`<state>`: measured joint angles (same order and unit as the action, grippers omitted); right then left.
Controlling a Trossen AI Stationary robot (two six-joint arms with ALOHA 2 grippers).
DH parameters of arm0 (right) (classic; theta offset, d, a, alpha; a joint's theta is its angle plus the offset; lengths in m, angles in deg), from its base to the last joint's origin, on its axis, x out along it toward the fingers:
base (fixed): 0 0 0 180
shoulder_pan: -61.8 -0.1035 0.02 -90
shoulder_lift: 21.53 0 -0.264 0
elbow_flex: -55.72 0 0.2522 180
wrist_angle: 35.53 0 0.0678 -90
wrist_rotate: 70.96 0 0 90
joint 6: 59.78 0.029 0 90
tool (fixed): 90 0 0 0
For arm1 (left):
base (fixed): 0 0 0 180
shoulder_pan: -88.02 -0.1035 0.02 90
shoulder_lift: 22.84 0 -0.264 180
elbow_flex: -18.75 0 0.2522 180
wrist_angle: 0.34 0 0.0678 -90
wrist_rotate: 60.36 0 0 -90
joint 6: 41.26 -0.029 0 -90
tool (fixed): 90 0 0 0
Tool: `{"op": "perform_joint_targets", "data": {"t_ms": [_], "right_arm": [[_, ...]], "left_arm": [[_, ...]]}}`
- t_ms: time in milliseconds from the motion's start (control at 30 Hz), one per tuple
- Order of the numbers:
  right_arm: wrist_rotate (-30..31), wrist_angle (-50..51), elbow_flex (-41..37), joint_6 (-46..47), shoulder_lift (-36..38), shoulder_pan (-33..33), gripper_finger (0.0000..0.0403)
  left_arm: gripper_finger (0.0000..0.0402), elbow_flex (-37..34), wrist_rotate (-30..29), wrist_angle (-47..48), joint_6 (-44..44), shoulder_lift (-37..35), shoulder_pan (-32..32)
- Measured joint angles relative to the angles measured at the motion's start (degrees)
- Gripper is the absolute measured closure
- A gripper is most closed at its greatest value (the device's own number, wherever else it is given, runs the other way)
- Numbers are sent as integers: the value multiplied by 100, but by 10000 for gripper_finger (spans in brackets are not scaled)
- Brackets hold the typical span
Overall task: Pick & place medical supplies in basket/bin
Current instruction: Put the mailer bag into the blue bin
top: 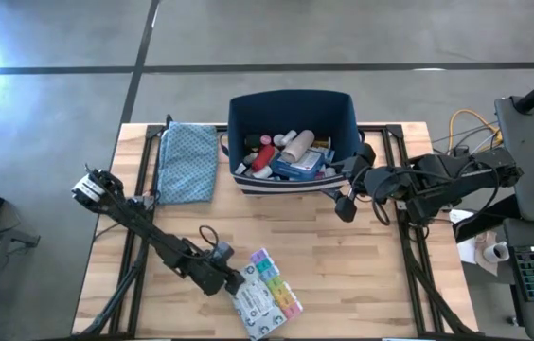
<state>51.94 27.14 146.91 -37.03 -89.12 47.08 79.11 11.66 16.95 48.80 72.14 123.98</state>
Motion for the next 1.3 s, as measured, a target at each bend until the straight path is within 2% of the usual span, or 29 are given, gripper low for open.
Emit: {"op": "perform_joint_targets", "data": {"t_ms": [267,533,800,1000,1067,1200,1300], "right_arm": [[-18,6,-137,172,0,0,74],[-708,331,-274,771,-2,-26,74],[-699,410,-271,947,0,-236,74],[-614,248,128,983,12,-395,74],[-961,239,218,1153,5,-420,74],[-2169,426,81,1493,-177,-420,74],[-2557,545,-157,1521,-408,-493,74]], "left_arm": [[130,-52,-223,102,-116,-2,0],[130,-52,-352,146,-882,-2,-7],[130,-52,-350,148,-1250,-2,-7],[130,-52,-344,147,-1307,-19,-7],[130,-52,-341,147,-1321,-45,-7],[130,-52,-336,146,-1534,-227,-31],[130,-52,-343,148,-1633,-529,-116]]}}
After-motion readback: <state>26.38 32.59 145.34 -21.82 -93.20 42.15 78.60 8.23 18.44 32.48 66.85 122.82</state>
